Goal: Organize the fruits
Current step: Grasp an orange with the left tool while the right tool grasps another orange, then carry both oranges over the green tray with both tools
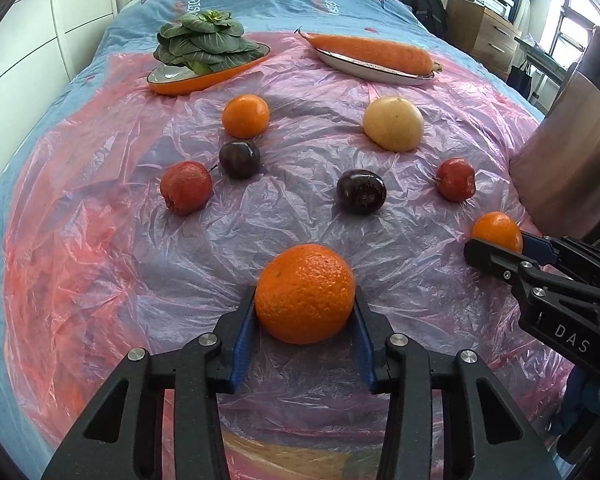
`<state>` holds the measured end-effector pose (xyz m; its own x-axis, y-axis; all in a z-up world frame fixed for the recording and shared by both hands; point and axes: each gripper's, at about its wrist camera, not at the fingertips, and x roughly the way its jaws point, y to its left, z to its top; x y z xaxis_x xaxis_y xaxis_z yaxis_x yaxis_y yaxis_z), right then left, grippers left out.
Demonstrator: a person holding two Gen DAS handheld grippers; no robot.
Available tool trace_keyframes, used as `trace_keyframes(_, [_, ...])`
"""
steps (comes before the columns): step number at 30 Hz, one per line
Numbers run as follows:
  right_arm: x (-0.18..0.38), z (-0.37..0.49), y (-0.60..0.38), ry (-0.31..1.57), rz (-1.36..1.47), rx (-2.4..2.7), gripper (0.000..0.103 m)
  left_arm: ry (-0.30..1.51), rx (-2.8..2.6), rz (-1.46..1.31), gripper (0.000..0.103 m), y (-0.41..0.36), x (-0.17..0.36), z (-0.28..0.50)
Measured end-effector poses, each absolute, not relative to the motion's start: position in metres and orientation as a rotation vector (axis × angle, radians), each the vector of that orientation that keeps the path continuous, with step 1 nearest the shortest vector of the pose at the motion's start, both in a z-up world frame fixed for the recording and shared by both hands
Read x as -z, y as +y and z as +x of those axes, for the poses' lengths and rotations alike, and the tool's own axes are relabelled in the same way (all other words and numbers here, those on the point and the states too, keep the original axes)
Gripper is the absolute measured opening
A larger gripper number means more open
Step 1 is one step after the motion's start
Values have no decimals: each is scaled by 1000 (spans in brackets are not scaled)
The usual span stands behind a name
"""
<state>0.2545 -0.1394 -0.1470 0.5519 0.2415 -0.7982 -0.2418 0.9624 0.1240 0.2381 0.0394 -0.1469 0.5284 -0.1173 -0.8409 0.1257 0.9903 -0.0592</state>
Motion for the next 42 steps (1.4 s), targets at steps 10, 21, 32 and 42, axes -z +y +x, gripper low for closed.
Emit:
trace_keyframes(10, [124,242,-131,923,0,-307,39,985,133,-16,37,45,131,229])
trace_keyframes(21, [84,198,-125,890,5,-321,39,944,133,-49,37,54,96,184])
trace_keyframes(32, [48,137,-127,868,35,-293,39,905,157,-70,37,58,66,124])
trace_keyframes(42, [26,84,-139,848,17,-269,39,858,175,-63,37,54,45,73])
